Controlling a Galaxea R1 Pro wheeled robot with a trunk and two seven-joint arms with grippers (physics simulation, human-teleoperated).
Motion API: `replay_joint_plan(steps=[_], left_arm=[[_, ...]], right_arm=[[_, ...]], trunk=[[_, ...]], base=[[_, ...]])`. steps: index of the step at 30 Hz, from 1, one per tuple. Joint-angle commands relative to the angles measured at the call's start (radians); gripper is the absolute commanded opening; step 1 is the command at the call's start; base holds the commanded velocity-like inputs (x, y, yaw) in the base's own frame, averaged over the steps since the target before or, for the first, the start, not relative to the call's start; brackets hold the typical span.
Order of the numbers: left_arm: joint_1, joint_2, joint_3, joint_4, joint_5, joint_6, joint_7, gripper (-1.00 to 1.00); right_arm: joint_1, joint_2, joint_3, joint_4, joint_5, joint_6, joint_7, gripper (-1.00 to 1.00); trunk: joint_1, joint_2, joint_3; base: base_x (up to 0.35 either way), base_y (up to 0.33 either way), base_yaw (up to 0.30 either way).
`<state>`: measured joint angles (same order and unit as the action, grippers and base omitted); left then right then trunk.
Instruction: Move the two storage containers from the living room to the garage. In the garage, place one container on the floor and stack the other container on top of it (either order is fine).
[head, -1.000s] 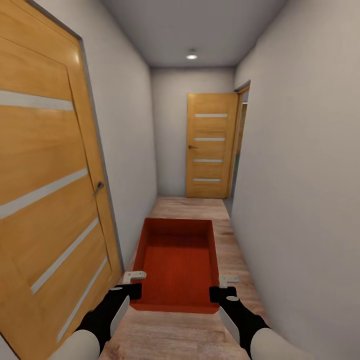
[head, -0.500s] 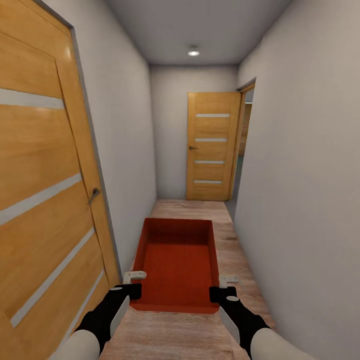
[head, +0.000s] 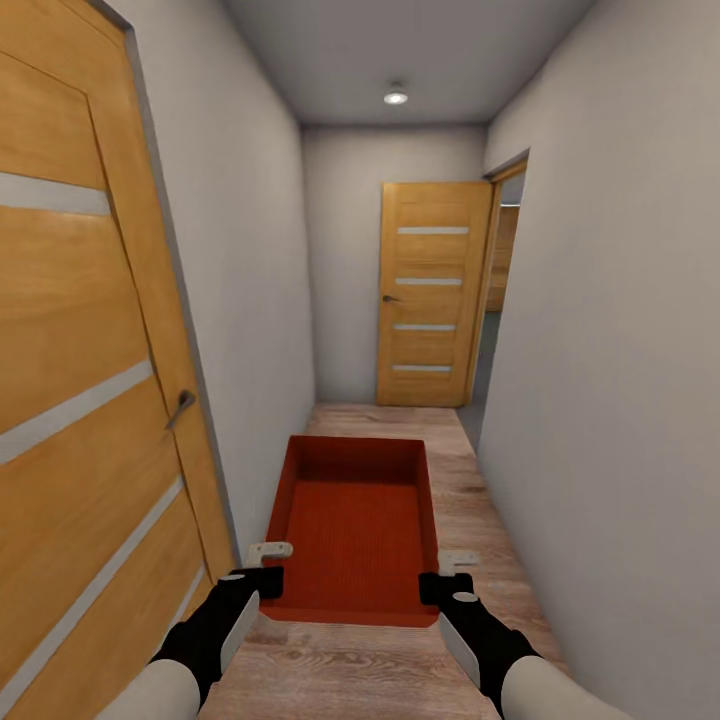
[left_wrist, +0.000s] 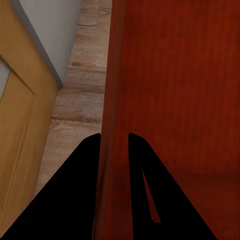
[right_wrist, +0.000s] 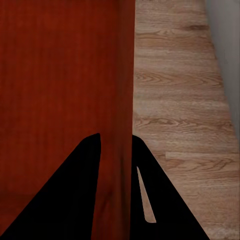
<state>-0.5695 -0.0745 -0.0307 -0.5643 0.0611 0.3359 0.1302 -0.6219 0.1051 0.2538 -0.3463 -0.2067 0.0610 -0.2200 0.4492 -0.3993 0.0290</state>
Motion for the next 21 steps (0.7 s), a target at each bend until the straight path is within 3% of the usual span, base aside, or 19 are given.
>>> replay_joint_plan(steps=[1,21], left_arm=[[0.001,0.001,0.000,0.000,-0.011,0.008,0.011,-1.00],[0.001,0.001,0.002,0.001,-0.012,0.008,0.012,-1.00]], right_arm=[[-0.001,-0.001,-0.018,-0.019,0.012,0.005,-0.057,-1.00],[-0.001,-0.001,-0.019,-0.019,0.012,0.005,-0.058,-1.00]], trunk=[[0.001,-0.001,0.000],[0.001,-0.001,0.000]], base=[[0.184,0.035,0.000],[0.026,0.001,0.000]])
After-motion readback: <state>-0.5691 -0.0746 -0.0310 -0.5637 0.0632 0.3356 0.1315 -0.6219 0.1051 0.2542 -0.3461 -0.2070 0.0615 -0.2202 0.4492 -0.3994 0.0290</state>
